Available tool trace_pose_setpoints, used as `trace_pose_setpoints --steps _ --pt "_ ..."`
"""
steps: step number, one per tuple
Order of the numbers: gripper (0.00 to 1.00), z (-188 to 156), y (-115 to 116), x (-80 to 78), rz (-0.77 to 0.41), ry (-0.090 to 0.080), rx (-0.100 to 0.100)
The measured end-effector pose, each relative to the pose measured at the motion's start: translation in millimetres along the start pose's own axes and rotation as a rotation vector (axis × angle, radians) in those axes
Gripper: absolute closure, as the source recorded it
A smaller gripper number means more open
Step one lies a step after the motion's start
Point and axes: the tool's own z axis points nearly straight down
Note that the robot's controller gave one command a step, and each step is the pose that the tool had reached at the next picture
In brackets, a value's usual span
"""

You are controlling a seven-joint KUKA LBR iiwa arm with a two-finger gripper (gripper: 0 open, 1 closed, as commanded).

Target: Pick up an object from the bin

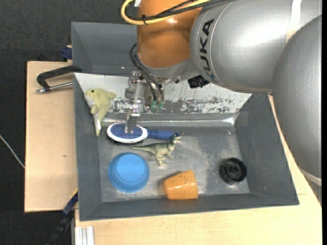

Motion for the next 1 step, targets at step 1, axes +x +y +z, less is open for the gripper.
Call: trace_pose_setpoints --steps 1 --pt "0.0 109.6 -51.0 24.2 0.062 0.012 0.006"
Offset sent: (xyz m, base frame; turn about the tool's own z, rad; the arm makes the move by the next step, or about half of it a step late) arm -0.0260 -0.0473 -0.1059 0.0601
